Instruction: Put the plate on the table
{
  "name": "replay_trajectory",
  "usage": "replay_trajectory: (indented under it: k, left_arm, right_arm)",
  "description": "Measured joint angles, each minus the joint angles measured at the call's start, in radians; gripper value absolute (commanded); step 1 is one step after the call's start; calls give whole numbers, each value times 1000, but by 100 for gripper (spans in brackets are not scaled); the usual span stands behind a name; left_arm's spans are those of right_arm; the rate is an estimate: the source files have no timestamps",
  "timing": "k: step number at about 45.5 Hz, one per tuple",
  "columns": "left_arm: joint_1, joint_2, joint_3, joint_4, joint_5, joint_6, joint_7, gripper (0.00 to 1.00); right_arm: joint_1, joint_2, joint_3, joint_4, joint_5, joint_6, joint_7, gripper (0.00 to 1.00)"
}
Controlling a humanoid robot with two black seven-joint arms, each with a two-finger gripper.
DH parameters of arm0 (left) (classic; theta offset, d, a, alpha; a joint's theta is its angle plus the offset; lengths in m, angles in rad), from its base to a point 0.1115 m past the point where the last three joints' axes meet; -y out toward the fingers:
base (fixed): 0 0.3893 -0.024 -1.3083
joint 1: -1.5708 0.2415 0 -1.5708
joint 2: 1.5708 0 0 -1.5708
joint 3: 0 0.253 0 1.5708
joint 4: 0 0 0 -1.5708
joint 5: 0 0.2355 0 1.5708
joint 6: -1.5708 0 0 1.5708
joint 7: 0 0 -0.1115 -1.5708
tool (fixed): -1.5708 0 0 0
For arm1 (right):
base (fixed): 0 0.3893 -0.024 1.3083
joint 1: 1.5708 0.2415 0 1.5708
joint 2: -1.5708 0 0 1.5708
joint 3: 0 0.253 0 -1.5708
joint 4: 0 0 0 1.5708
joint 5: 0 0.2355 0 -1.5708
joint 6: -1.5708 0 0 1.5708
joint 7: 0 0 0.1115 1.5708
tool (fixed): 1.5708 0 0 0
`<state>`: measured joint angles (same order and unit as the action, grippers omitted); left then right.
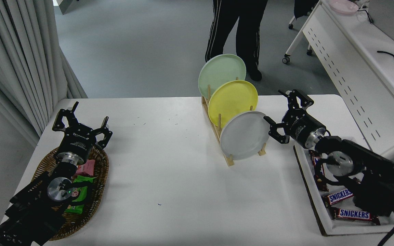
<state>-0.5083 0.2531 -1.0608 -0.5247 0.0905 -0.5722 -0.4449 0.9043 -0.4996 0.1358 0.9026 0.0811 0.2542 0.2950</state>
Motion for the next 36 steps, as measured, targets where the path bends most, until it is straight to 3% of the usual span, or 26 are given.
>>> replay_trajectory:
  k: [15, 27, 36]
  left_arm:
    - [0, 0, 0, 0, 0, 0, 0, 100]
    - [0, 0, 0, 0, 0, 0, 0, 100]
    - [0, 0, 0, 0, 0, 0, 0, 100]
  right_arm:
    - [200, -169, -321, 228, 105, -23, -19, 100]
    - [302, -198, -397, 291, 213, -64, -162, 100]
    - [317, -144, -329, 220, 242, -112, -285, 100]
